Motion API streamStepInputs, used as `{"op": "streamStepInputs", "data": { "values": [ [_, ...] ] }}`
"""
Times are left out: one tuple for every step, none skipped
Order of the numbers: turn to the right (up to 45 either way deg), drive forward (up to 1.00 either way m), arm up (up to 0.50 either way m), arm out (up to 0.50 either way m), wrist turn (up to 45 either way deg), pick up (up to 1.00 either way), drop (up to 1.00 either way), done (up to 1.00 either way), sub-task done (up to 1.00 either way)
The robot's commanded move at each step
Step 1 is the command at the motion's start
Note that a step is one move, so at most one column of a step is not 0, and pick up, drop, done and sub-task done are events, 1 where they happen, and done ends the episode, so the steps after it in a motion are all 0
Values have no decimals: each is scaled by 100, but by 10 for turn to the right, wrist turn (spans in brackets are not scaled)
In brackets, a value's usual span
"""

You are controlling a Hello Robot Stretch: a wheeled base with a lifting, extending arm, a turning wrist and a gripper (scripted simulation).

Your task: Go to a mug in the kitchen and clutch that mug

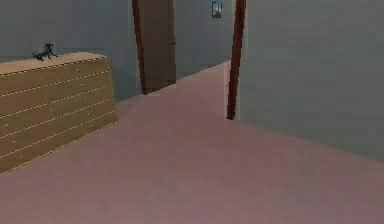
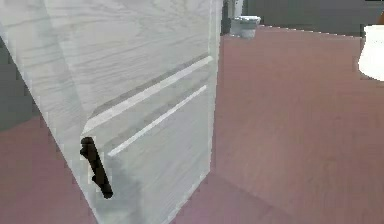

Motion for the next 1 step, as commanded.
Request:
{"op": "streamStepInputs", "data": {
  "values": [
    [0,100,0,0,0,0,0,0,0]
  ]
}}
